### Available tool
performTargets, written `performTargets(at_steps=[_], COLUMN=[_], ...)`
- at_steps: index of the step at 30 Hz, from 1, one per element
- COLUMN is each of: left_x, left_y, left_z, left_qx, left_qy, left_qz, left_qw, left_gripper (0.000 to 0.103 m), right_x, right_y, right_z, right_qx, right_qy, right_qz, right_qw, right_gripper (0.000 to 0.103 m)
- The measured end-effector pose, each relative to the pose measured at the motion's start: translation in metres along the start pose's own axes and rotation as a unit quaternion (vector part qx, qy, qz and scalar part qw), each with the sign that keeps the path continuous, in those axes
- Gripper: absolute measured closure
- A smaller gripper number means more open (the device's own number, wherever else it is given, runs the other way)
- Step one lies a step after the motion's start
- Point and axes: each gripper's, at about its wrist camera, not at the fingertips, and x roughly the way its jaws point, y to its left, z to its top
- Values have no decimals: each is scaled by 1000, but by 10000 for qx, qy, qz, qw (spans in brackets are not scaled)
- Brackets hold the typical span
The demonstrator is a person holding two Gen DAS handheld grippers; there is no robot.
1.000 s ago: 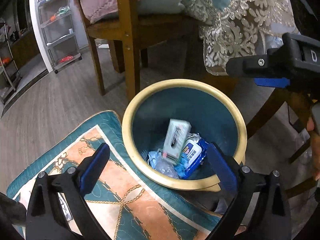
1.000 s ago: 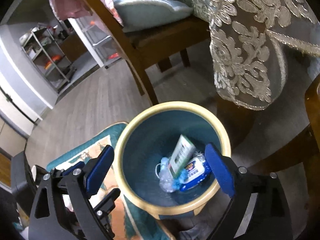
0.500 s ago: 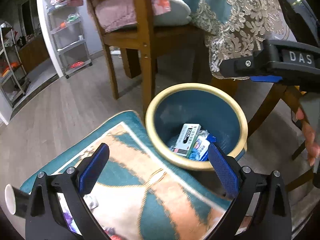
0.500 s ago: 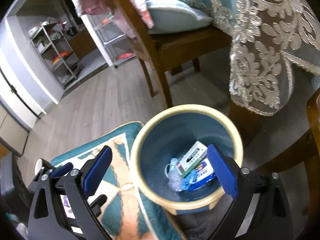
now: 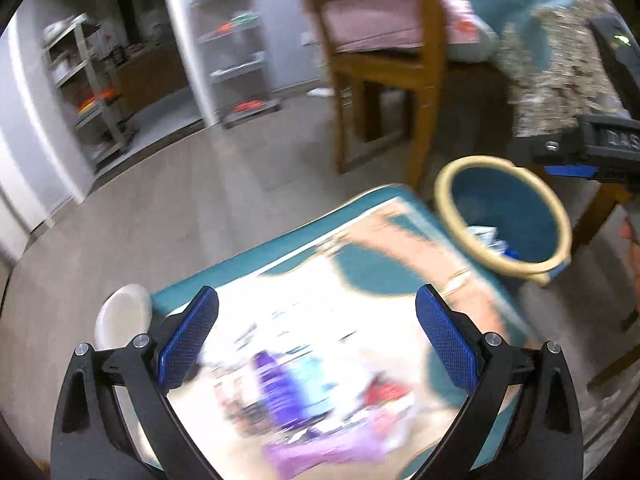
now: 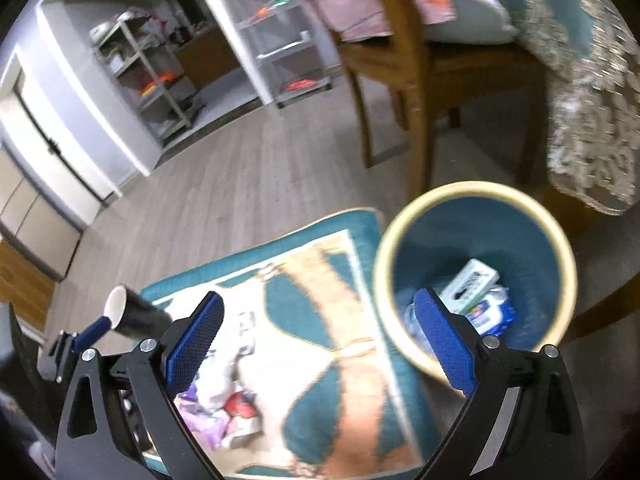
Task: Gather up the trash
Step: 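Move both tools back over the cushion toward the tissue and spray bottle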
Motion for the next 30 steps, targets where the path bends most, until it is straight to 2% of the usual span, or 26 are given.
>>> performTargets(at_steps=[3, 8, 12, 15, 19, 25, 27, 28, 29, 30], left_x=[-2, -2, 4, 14, 23, 31, 33, 34, 36, 36], left_y=[34, 75, 97, 101, 106, 104, 101, 100, 98, 96], left_z=[-15, -40, -49, -55, -59, -58, -58, -57, -57, -57], left_qx=[-314, -413, -850, -923, -1007, -1041, -1007, -987, -956, -929], left_qy=[117, 333, 460, 634, 768, 814, 835, 838, 841, 846], left_qz=[158, 644, 670, 705, 755, 712, 665, 635, 596, 566], left_qw=[9993, 9965, 9931, 9912, 9891, 9887, 9892, 9895, 9901, 9905], left_gripper=[6, 6, 6, 6, 6, 6, 6, 6, 6, 6], right_x=[17, 43, 65, 76, 91, 106, 112, 114, 115, 115], right_y=[25, 57, 74, 83, 88, 106, 111, 112, 113, 113], right_z=[-12, -37, -57, -71, -87, -104, -107, -108, -109, -108], right_qx=[-213, -733, -846, -945, -1049, -1407, -1465, -1476, -1474, -1461], right_qy=[218, 608, 946, 1152, 1404, 1696, 1844, 1880, 1918, 1928], right_qz=[72, 94, 257, 270, 475, 787, 860, 869, 877, 859], right_qw=[9995, 9954, 9916, 9885, 9834, 9722, 9681, 9671, 9663, 9665], right_gripper=[8, 8, 8, 8, 13, 40, 53, 71, 82, 86])
